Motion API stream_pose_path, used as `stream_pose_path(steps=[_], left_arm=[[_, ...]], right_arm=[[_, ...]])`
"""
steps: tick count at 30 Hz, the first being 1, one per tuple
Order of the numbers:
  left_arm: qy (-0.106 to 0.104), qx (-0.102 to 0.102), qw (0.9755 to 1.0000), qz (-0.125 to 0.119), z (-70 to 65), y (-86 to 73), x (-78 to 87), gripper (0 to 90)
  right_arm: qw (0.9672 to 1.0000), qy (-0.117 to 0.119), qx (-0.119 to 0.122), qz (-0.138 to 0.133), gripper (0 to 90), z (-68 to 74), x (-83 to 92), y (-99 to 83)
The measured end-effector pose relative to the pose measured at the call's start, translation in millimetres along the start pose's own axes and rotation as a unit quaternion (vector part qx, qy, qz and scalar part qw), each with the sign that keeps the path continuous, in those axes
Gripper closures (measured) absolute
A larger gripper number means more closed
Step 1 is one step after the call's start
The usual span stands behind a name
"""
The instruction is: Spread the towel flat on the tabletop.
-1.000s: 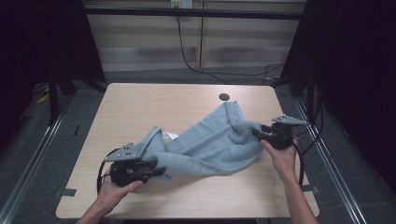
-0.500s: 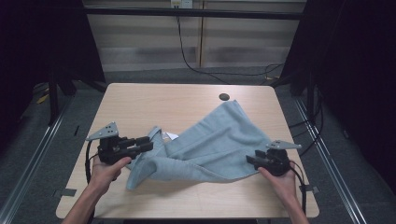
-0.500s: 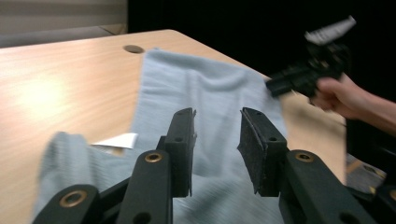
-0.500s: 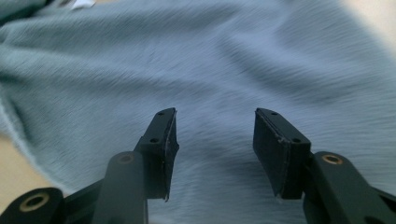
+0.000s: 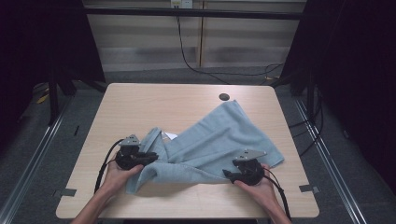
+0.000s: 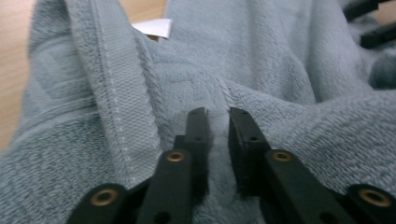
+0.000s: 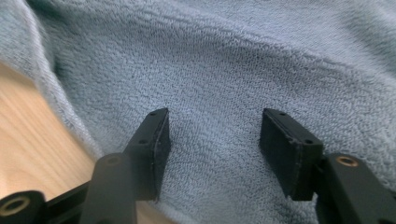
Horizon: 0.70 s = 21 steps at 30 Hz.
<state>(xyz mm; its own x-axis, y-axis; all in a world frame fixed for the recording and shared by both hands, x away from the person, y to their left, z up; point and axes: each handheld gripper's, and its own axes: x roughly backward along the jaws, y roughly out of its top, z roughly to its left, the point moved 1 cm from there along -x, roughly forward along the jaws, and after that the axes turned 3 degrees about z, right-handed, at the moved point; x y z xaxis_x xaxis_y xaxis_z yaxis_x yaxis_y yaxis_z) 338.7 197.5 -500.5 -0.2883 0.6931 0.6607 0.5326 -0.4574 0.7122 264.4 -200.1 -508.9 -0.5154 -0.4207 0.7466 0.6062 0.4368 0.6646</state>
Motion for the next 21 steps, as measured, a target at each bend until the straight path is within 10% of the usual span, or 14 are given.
stream_pose_path(steps=[7, 15, 21], left_arm=[[-0.031, -0.018, 0.9991, 0.025, -26.2, -19.9, 15.2, 85.6], [-0.103, -0.014, 0.9946, -0.004, -51.5, -28.5, 30.9, 87.3], [-0.111, -0.03, 0.9934, -0.012, -56.8, -20.9, 31.6, 83.0]], right_arm=[[0.9997, -0.02, -0.017, 0.002, 82.0, -14.6, -1.3, 5.3], [0.9977, -0.044, -0.05, -0.007, 83.9, -47.9, -24.2, 39.1], [0.9962, -0.057, -0.058, -0.03, 80.0, -64.9, -33.5, 64.8]])
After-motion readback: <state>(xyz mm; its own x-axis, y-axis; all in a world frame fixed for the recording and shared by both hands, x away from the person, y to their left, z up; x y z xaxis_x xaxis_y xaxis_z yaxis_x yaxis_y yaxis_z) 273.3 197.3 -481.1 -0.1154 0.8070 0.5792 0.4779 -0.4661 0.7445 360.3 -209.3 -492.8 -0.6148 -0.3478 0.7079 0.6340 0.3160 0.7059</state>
